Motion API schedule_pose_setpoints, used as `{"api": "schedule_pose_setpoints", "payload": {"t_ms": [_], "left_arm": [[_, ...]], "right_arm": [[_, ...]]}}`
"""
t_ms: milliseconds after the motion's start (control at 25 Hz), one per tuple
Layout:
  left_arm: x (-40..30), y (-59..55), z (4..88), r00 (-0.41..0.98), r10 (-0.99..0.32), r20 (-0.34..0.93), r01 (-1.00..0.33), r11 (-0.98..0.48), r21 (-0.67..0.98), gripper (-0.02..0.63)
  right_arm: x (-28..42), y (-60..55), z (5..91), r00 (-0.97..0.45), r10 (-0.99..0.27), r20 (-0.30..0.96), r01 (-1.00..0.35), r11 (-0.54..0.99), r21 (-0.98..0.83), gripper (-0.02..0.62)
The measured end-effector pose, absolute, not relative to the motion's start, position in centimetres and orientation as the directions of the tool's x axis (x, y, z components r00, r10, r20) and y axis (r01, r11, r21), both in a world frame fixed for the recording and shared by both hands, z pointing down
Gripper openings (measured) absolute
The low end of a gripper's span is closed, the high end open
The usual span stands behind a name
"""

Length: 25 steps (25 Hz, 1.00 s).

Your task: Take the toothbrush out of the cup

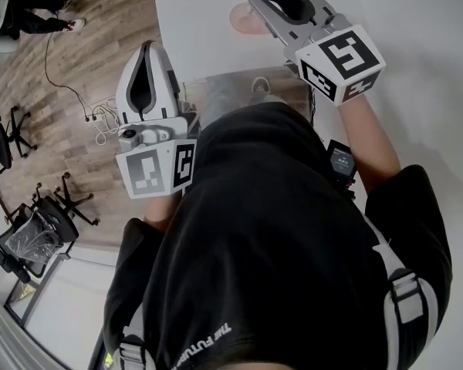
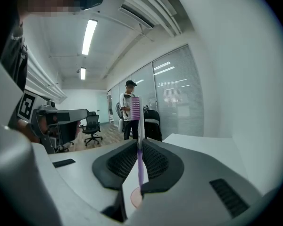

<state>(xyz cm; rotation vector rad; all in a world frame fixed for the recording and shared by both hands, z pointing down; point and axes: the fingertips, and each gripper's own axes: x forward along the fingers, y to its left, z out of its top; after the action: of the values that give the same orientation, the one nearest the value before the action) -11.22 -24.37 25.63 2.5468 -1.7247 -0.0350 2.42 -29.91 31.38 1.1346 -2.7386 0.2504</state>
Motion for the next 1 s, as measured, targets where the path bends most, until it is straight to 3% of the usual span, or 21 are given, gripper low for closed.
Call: {"api": "schedule_pose_setpoints", "payload": {"t_ms": [1000], "left_arm": [[-7.9, -24.4, 23.2, 0.475, -0.88, -0.002, -0.877, -0.473, 0.084, 0.008]], "right_arm": [[10.0, -27.4, 26.8, -0.565, -0.799, 0.208, -0.822, 0.565, -0.063, 0.048]]}}
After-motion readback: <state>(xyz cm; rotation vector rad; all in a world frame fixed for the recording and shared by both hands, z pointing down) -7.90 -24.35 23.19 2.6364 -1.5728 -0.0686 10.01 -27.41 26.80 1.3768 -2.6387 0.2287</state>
